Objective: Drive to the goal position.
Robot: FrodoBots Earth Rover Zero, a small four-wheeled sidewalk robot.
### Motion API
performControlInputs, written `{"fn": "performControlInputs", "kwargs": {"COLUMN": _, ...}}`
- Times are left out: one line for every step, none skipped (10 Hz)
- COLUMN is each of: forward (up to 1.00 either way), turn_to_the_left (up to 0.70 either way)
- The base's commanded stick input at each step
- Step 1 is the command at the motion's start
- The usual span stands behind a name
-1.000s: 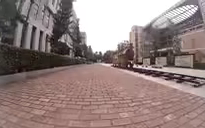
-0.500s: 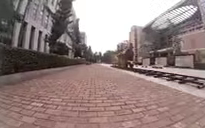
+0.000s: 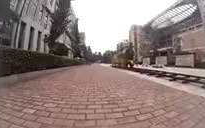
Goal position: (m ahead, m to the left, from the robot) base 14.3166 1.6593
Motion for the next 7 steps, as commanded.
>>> {"fn": "performControlInputs", "kwargs": {"forward": 0.45, "turn_to_the_left": 0.00}}
{"fn": "performControlInputs", "kwargs": {"forward": 0.45, "turn_to_the_left": 0.00}}
{"fn": "performControlInputs", "kwargs": {"forward": 0.45, "turn_to_the_left": 0.00}}
{"fn": "performControlInputs", "kwargs": {"forward": 0.45, "turn_to_the_left": 0.00}}
{"fn": "performControlInputs", "kwargs": {"forward": 0.45, "turn_to_the_left": 0.00}}
{"fn": "performControlInputs", "kwargs": {"forward": 0.45, "turn_to_the_left": 0.00}}
{"fn": "performControlInputs", "kwargs": {"forward": 0.45, "turn_to_the_left": 0.00}}
